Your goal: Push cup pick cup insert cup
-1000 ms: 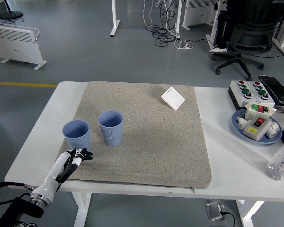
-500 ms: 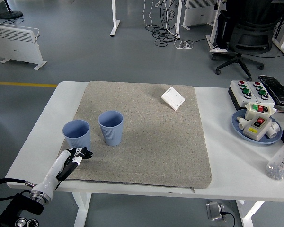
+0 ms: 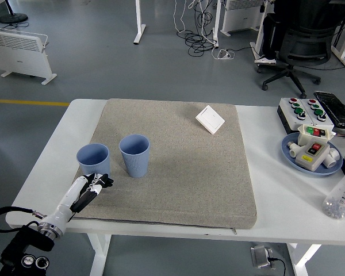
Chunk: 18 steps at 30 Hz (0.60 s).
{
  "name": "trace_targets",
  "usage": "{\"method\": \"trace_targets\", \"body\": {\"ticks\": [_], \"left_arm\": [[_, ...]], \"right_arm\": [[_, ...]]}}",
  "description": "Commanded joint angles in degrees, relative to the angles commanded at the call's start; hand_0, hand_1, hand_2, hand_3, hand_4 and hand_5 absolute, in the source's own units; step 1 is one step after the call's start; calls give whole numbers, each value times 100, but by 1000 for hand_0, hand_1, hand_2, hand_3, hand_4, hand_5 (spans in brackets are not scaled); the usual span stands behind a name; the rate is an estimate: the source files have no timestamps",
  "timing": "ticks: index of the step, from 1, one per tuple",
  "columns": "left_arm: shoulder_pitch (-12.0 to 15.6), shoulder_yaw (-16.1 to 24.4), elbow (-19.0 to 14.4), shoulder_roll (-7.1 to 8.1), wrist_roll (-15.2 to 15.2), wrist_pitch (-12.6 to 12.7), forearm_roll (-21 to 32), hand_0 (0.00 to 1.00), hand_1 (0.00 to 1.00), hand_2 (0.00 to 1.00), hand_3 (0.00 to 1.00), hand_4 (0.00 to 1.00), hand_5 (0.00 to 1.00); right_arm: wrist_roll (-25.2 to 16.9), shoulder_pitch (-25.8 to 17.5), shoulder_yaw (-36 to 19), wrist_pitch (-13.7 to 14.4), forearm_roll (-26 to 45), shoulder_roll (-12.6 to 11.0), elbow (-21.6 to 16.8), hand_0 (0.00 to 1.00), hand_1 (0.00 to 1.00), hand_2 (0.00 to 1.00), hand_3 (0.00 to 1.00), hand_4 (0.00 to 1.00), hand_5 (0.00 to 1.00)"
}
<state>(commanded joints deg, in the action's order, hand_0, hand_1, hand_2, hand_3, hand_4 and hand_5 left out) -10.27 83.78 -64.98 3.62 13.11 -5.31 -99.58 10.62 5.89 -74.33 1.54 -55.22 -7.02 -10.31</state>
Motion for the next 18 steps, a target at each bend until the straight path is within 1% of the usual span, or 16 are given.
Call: {"method": "trace_targets", "body": {"ticks": [9,16,18], "left_arm": [[-204,-99,239,45,-3,-7,-56,754,675,630,599,612,998],[-502,-196,550,63,15,0,-44,763,680,633,600,603,998],[-535,-204,587,69,26,5,-36,763,680,633,600,603,998]], "right_arm": [[19,-34,19,5,-13,7,0,756,627,649,559,84,469],[19,-26,43,4,4,9,0,756,626,649,559,85,470],[19,-22,46,3,6,9,0,756,626,649,559,85,470]]}}
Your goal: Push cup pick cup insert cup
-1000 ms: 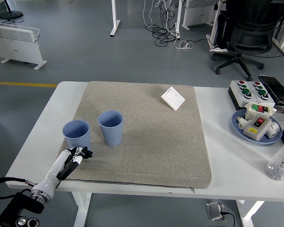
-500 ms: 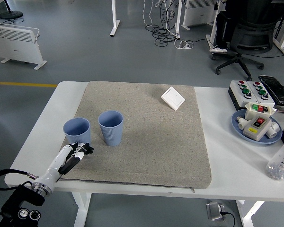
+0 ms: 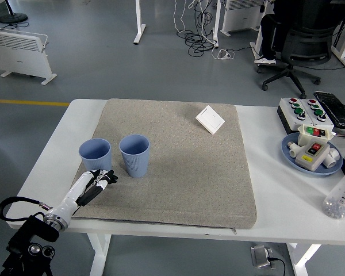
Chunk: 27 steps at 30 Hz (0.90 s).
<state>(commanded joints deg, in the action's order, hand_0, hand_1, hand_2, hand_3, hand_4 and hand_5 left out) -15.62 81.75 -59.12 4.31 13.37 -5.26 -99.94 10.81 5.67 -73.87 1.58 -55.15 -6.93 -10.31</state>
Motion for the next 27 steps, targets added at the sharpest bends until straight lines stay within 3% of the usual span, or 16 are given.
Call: {"method": "trace_targets", "body": {"ticks": [13,27], "left_arm": [[-465,-226,549,194,149,58,76,779,689,663,606,593,998],[-891,-259,1095,276,242,118,47,789,696,680,611,586,998]], "right_arm": [[-3,43,18,-1,10,1,0,756,628,649,559,85,468],[3,53,28,1,10,7,0,756,628,649,559,84,466]]}}
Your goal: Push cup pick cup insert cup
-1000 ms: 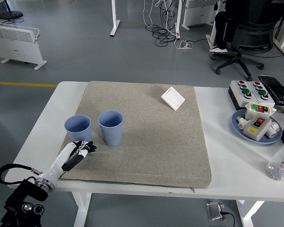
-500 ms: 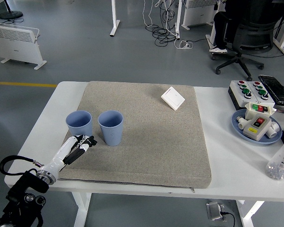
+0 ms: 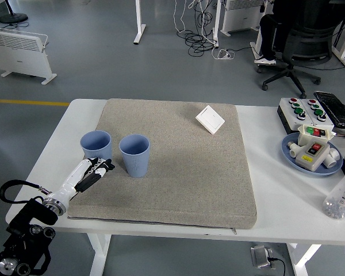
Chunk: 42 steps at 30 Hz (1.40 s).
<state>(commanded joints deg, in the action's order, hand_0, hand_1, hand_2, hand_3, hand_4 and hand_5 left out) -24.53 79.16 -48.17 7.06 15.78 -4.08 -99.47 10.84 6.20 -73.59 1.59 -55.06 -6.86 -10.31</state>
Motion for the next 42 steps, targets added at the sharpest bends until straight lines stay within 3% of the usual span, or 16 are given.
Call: {"method": "trace_targets", "body": {"ticks": [21,42], "left_arm": [[-365,143,669,-90,71,59,-224,828,751,725,619,588,998],[-675,-18,1022,-31,210,131,-212,838,762,732,624,589,998]], "right_arm": [[16,-22,20,-1,-8,11,0,756,628,650,559,83,462],[17,-87,91,-7,9,20,0,756,628,650,559,82,464]]}}
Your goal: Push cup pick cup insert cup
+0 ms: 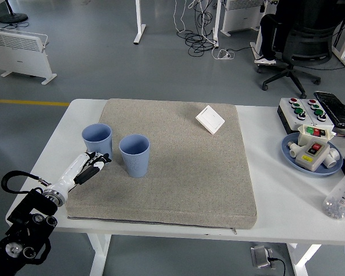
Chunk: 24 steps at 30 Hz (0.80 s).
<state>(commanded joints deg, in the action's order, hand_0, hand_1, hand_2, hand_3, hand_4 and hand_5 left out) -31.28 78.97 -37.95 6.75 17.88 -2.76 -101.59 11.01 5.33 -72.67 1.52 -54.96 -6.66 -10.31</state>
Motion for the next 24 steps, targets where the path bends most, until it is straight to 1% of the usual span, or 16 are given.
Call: {"method": "trace_targets", "body": {"ticks": [3,6,9,16,19,24], "left_arm": [[-33,11,48,-12,13,-3,3,840,762,732,624,589,998],[-122,-15,217,-43,80,14,79,840,762,732,624,589,998],[-215,-107,372,-37,182,42,182,841,762,734,624,589,998],[-410,-155,614,-55,297,71,249,846,763,736,624,585,998],[-500,-191,804,-94,382,123,358,846,763,736,624,585,998],[-595,-108,1072,-180,468,141,380,846,763,737,625,585,998]], "right_arm": [[1,-6,4,0,-1,0,0,757,628,650,559,82,464],[4,-13,17,-1,-2,3,0,757,628,650,559,82,464],[5,-8,28,-6,-4,7,0,757,628,650,559,82,467],[3,9,53,-11,11,10,0,756,628,651,559,83,466],[5,16,58,-13,9,9,0,756,628,651,559,83,466],[3,34,72,-13,12,10,0,756,628,650,559,83,466]]}}
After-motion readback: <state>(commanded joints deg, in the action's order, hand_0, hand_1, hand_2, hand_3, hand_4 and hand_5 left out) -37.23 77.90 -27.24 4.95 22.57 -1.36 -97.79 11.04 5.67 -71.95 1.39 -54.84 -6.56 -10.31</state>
